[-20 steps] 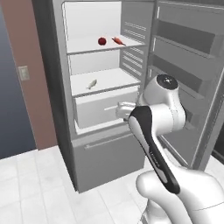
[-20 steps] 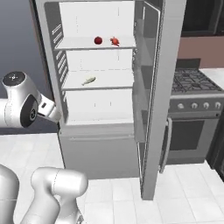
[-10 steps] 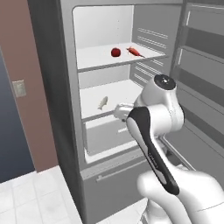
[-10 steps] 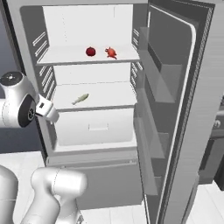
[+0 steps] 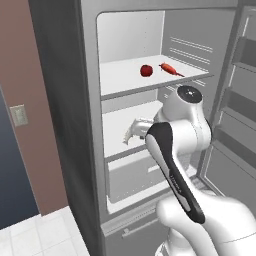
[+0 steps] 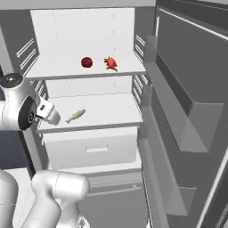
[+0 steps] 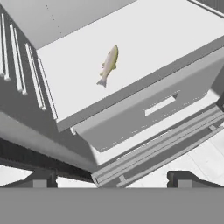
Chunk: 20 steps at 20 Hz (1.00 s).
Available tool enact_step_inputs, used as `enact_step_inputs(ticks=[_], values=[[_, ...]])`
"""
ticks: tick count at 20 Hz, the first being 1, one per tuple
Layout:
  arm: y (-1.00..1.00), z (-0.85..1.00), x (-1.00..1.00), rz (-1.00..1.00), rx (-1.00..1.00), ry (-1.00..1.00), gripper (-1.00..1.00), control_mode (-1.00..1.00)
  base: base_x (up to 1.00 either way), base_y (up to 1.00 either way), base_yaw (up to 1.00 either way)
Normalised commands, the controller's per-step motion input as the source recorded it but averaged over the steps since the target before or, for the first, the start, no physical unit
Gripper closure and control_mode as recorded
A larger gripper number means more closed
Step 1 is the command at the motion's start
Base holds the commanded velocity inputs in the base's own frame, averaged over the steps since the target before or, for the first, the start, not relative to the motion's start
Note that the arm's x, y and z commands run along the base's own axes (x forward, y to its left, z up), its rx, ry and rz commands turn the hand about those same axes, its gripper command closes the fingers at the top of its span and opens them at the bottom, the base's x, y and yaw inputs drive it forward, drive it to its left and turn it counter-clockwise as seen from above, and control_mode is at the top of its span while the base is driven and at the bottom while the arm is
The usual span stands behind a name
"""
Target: Place one tomato and one fish in each tupperware on the nearby counter, to pack two identical lunches.
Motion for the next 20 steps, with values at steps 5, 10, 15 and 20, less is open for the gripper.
enact_step_inputs(ticks=[5,10,15,20], values=[[0.00,0.00,0.00,0.00,0.00,0.00,-1.00,1.00,0.79,0.00,-0.01],[-0.15,-0.15,0.42,0.00,-0.10,0.00,-1.00,-1.00,0.11,0.00,0.00],[-0.06,-0.39,0.40,0.00,-0.20,0.00,-1.00,-1.00,0.00,0.00,0.00],[0.00,-0.10,0.34,0.02,-0.01,0.00,-1.00,-1.00,0.00,0.00,0.00]])
